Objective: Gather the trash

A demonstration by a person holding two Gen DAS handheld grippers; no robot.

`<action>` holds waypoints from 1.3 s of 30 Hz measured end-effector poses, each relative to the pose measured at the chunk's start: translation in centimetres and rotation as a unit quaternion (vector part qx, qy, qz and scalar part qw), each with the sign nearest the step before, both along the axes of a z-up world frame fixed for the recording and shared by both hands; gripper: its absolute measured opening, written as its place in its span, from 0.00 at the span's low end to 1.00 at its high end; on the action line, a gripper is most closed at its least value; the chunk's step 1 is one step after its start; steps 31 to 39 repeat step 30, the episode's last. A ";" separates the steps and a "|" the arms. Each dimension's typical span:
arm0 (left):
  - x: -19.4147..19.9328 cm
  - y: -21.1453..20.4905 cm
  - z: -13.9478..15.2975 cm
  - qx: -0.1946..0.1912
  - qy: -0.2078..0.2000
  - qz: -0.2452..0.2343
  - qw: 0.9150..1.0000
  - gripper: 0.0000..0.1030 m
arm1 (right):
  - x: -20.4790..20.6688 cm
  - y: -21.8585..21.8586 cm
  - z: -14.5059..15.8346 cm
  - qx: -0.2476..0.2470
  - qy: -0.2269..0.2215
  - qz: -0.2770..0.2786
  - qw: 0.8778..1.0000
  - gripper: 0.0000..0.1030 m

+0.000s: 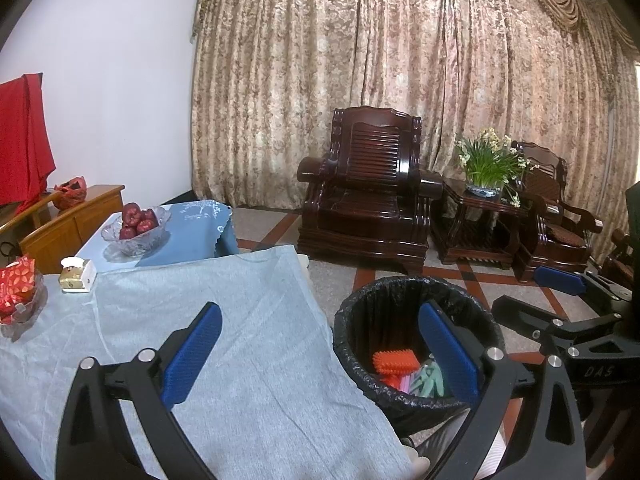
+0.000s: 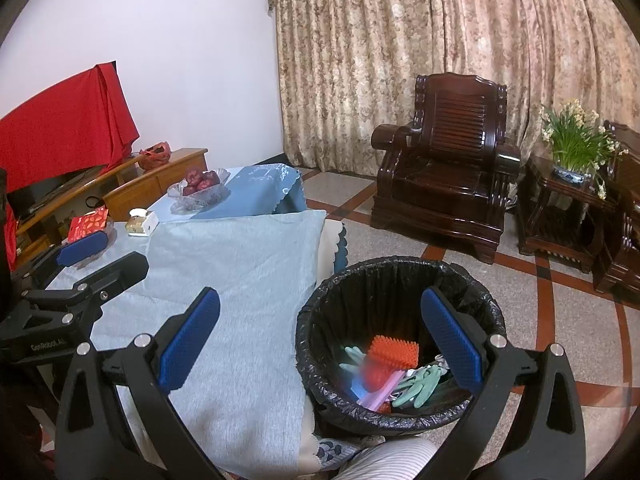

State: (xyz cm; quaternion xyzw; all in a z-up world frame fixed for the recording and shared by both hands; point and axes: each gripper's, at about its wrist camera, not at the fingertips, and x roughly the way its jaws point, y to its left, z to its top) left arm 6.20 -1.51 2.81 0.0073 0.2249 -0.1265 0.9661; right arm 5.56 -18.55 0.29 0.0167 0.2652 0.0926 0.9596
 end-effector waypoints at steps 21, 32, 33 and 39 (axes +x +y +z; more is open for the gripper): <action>-0.1 0.3 0.1 -0.001 0.000 -0.002 1.000 0.94 | 0.0 0.2 0.0 0.000 0.000 0.001 1.000 0.95; -0.1 0.2 -0.4 0.001 0.004 0.001 1.000 0.94 | 0.1 0.4 -0.1 0.000 0.001 0.001 1.000 0.95; -0.1 0.2 -0.4 0.001 0.004 0.001 1.000 0.94 | 0.1 0.4 -0.1 0.000 0.001 0.001 1.000 0.95; -0.1 0.2 -0.4 0.001 0.004 0.001 1.000 0.94 | 0.1 0.4 -0.1 0.000 0.001 0.001 1.000 0.95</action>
